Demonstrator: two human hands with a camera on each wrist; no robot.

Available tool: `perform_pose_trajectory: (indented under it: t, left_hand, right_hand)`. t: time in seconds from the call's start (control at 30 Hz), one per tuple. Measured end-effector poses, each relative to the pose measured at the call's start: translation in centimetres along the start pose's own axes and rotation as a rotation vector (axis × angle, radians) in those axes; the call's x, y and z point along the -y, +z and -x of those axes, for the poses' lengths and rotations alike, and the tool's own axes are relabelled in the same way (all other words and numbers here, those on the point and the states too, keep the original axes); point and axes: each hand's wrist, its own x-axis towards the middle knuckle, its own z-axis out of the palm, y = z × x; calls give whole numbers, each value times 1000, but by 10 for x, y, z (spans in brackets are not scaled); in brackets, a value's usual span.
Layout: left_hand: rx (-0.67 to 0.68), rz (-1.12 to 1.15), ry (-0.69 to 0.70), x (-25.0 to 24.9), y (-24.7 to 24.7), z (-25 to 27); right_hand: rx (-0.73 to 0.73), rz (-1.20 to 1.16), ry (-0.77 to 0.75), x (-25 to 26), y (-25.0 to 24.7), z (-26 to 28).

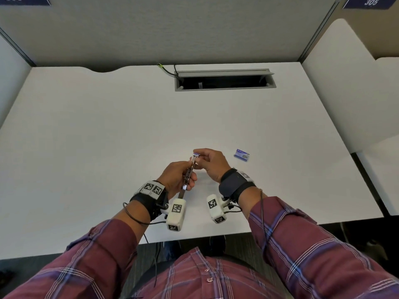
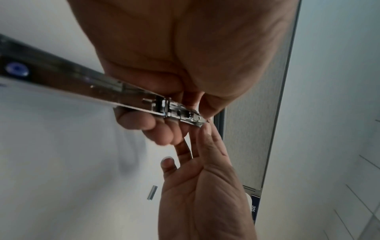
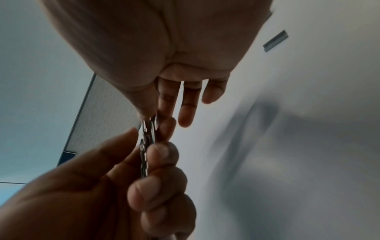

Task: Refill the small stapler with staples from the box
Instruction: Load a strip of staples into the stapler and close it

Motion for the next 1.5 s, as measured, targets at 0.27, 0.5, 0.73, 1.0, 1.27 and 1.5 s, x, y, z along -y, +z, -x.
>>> perform_pose_trajectory:
  t: [0.27, 0.5, 0.73, 1.0, 1.27, 1.5]
  left_hand:
    - [-58, 38, -79, 0, -3, 1]
    - [-106, 12, -117, 2, 0, -4]
    - [-128, 29, -139, 2, 0, -6]
    - [-168, -7, -150, 2, 3, -6]
    - [-102, 19, -166, 6, 3, -8]
    - [-76, 21, -172, 7, 4, -8]
  right_hand:
    - [-223, 30, 80, -16, -30, 3]
    - [-336, 125, 131, -33, -69, 15]
    - [-509, 241, 233, -66, -99, 14]
    - [-424, 491, 228, -63, -91, 23]
    - [-327, 713, 211, -64, -83, 15]
    - [-264, 818, 213, -61, -79, 11]
